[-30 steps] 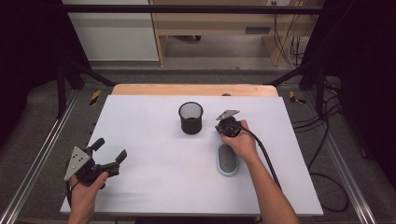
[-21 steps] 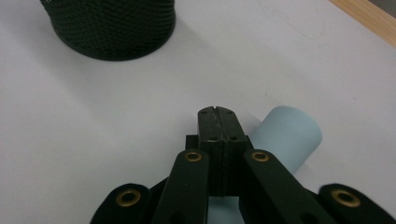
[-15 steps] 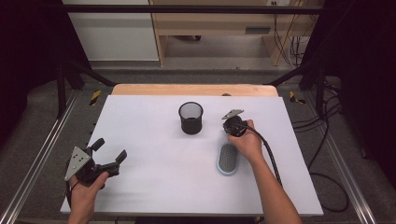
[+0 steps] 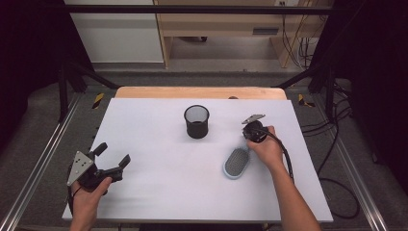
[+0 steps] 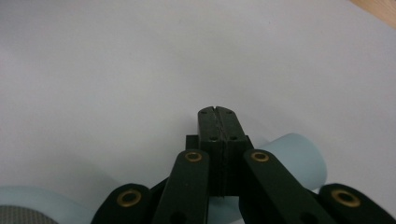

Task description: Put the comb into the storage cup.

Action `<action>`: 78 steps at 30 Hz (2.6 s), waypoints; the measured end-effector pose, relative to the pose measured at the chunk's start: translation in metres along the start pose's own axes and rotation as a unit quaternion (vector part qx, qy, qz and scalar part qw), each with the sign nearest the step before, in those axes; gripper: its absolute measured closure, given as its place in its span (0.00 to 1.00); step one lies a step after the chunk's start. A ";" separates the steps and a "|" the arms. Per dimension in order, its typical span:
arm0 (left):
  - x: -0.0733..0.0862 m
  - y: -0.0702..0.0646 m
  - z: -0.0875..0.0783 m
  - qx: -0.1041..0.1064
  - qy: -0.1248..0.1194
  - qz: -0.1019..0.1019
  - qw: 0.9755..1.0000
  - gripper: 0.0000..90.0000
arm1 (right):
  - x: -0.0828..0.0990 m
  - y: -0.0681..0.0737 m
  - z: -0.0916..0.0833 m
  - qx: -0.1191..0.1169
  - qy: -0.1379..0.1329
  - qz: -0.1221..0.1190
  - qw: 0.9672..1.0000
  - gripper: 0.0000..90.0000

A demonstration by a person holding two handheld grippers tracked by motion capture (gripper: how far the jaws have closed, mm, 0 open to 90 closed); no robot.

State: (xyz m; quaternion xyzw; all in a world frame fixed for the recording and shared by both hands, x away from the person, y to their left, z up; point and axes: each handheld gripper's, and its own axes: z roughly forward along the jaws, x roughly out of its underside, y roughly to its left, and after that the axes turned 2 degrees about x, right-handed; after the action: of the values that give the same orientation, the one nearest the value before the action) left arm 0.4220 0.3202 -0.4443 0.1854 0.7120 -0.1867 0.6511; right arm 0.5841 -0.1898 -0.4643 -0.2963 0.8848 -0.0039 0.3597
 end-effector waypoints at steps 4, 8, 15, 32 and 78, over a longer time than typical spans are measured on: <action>0.000 0.001 -0.001 -0.002 0.001 0.000 1.000 0.03 | 0.007 -0.004 -0.005 0.003 0.004 0.001 1.000 1.00; 0.001 0.001 0.000 -0.003 0.003 -0.002 1.000 0.03 | 0.018 -0.008 -0.014 -0.003 0.007 0.001 1.000 1.00; 0.002 0.001 0.000 -0.004 0.008 0.001 1.000 0.03 | 0.032 -0.015 -0.027 -0.019 0.016 0.008 1.000 1.00; 0.004 -0.001 0.001 -0.002 0.018 0.002 1.000 0.03 | 0.065 -0.016 -0.055 -0.042 0.026 0.017 0.999 1.00; 0.004 -0.002 0.000 0.001 0.023 0.008 1.000 0.03 | 0.107 0.044 -0.107 -0.098 0.026 0.019 0.995 1.00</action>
State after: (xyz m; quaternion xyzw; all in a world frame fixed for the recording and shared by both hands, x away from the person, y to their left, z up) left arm 0.4207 0.3185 -0.4482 0.1962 0.7249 -0.1775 0.6360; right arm 0.4325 -0.2322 -0.4624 -0.3134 0.8952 0.0821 0.3061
